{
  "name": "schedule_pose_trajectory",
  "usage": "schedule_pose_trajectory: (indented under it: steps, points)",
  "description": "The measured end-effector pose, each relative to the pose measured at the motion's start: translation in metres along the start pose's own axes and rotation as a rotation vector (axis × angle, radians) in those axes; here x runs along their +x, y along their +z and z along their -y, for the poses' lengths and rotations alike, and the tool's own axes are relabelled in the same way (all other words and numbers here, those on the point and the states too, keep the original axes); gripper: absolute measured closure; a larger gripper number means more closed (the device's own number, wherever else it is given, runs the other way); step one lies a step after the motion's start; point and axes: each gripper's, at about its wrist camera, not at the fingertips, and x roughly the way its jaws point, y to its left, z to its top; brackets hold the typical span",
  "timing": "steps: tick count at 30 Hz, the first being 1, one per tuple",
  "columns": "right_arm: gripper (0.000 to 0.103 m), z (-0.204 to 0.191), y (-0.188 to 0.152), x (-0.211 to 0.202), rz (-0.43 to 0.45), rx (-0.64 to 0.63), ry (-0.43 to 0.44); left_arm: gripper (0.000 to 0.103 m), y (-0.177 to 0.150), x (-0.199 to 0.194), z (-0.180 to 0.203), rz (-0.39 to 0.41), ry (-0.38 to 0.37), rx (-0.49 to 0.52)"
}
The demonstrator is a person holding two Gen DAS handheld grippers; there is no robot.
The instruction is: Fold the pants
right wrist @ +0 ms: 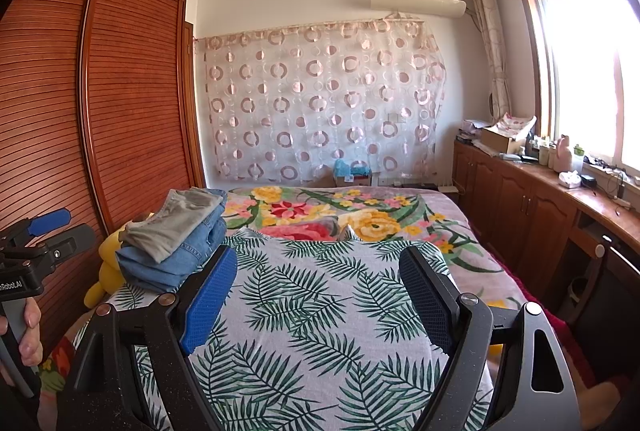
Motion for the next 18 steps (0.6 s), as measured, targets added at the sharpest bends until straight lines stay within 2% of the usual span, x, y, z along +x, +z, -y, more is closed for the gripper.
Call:
schedule_pose_trajectory:
  steps: [18]
  points:
    - [0.018,-0.0013,-0.0005,-0.0008,0.002,0.000,0.002,0.001,-0.0013,-0.0003,-0.0008,0.002,0.000,0.000]
